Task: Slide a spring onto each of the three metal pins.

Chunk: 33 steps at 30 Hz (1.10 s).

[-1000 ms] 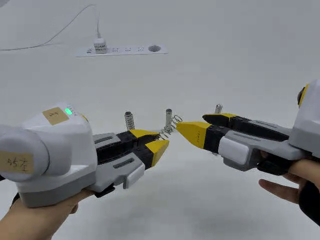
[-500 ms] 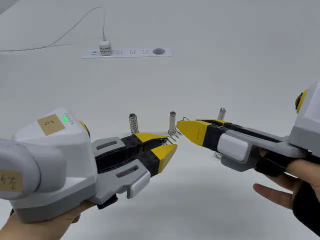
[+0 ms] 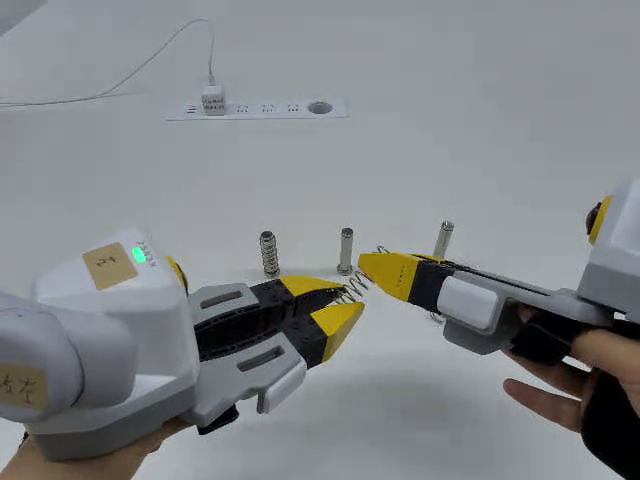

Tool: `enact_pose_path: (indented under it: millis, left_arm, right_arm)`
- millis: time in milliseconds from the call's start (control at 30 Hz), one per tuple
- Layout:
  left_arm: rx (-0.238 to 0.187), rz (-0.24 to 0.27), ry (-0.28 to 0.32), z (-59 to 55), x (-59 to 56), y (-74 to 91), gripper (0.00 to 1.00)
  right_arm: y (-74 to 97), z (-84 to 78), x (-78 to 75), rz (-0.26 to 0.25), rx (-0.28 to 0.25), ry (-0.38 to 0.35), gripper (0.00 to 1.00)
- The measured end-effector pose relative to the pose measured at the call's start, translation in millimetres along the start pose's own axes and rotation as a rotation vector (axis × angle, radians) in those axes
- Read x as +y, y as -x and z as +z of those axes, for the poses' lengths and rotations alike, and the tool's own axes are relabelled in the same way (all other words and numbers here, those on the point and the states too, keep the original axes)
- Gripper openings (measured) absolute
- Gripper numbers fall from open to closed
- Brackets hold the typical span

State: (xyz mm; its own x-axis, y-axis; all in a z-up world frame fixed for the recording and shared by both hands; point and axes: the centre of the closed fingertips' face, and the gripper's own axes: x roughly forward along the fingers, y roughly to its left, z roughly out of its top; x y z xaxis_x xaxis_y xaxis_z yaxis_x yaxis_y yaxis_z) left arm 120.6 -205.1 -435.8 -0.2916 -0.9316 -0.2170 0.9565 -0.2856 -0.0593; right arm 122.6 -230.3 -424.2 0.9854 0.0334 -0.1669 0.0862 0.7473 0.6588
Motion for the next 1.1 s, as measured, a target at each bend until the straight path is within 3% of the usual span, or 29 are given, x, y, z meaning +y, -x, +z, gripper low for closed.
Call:
enact_pose_path:
  millis: [233, 433, 700, 867, 1100]
  left_arm:
    - [0.003, 0.003, -0.005, -0.6, -0.7, -1.3, 0.10]
    - [0.025, 0.013, -0.013, -6.0, -1.4, -3.0, 0.10]
    - [0.039, 0.023, -0.001, -9.0, -0.9, -3.7, 0.11]
    - [0.057, 0.031, 0.005, -12.9, 0.3, -3.6, 0.12]
    - [0.085, 0.058, -0.009, -19.2, 6.5, -2.2, 0.22]
  right_arm:
    - [1.0, 0.9, 2.6, 0.032, -0.012, -0.049, 0.13]
    - [1.0, -0.4, 7.2, 0.059, -0.006, -0.044, 0.12]
    - [0.1, -1.7, 8.5, 0.052, 0.005, 0.022, 0.12]
    - [-1.2, 1.1, 10.4, 0.033, 0.011, 0.108, 0.11]
    - [-6.8, 13.8, 9.5, 0.017, 0.004, 0.198, 0.11]
